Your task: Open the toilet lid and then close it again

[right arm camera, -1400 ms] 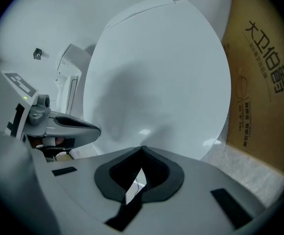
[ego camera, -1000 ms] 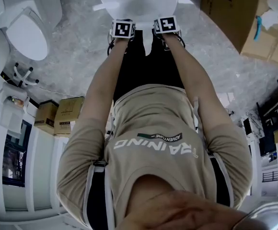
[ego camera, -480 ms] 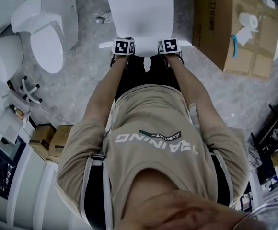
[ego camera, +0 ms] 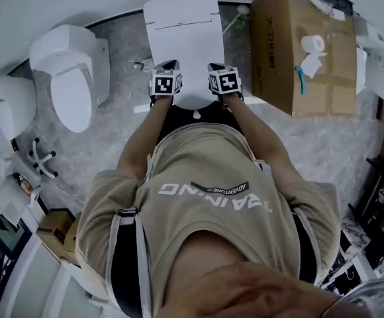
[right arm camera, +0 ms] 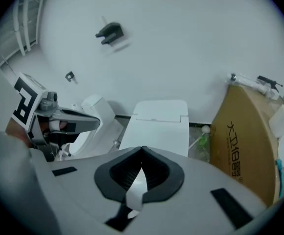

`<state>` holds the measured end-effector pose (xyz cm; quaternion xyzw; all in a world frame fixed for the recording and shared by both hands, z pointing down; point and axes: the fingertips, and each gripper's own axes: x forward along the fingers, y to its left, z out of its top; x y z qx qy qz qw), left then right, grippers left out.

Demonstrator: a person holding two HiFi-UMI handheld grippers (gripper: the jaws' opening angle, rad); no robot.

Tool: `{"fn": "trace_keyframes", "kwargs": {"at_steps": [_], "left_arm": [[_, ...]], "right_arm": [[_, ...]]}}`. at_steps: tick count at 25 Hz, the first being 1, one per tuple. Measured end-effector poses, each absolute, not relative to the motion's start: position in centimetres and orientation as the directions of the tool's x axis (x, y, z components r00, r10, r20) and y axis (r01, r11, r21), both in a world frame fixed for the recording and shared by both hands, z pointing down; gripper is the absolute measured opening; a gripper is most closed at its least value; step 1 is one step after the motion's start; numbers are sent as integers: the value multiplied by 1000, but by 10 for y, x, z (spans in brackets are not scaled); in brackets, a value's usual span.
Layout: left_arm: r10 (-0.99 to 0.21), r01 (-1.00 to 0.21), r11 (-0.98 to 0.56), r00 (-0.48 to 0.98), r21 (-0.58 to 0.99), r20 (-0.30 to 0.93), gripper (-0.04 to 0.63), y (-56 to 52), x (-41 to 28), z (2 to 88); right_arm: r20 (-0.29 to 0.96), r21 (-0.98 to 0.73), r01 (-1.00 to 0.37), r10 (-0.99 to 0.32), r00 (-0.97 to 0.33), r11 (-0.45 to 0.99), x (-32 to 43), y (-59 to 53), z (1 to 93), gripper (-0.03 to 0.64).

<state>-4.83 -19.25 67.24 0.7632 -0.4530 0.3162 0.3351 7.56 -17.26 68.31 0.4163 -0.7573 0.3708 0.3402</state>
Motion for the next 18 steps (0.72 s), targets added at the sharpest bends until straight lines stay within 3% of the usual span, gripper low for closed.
{"fn": "trace_keyframes", "kwargs": {"at_steps": [7,18], "left_arm": [[-690,-907,-397,398,143,604,3,-249,-40,565],[-823,-879,-468,471,89,319,3,-309,-18,408]], "right_arm": [[663,-317,-883,-584,-468,347,81,-227,587,11],[345,-127,-854,-785,-514,504,72,-285,423,11]]}}
